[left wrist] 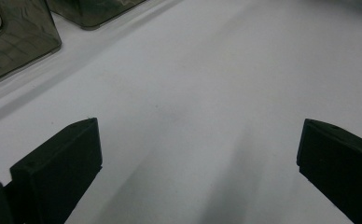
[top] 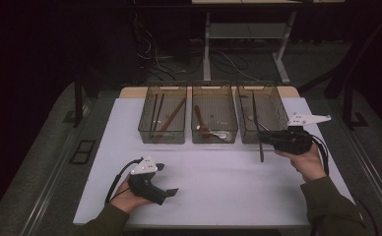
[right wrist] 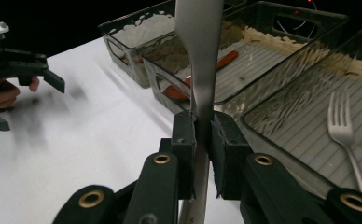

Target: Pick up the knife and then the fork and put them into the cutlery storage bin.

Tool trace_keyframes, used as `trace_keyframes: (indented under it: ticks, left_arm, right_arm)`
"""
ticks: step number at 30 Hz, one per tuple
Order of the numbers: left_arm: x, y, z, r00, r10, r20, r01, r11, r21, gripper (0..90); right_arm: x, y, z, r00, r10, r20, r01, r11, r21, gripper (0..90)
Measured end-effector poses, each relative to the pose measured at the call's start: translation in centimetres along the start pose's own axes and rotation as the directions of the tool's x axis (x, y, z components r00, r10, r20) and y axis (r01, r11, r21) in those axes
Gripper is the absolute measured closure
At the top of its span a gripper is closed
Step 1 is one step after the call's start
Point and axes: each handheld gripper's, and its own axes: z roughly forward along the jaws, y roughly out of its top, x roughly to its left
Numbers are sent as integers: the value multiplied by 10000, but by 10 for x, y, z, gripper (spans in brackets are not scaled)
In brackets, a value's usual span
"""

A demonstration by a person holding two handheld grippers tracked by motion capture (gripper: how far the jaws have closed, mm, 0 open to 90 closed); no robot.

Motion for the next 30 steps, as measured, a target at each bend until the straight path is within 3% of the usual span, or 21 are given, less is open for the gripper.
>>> trace_keyframes:
  ticks: [16, 30]
  left_arm:
    - [0, 0, 0, 10000, -62, -12, 62, 10000, -6, 0]
    - [1, 0, 0, 10000, -73, -10, 73, 10000, -16, 0]
  right_arm:
    - [-8, 17, -12, 9976, -181, 662, 211, 9987, -463, 796]
    - [-29, 37, -21, 9860, -92, 1663, 245, 9956, -904, 796]
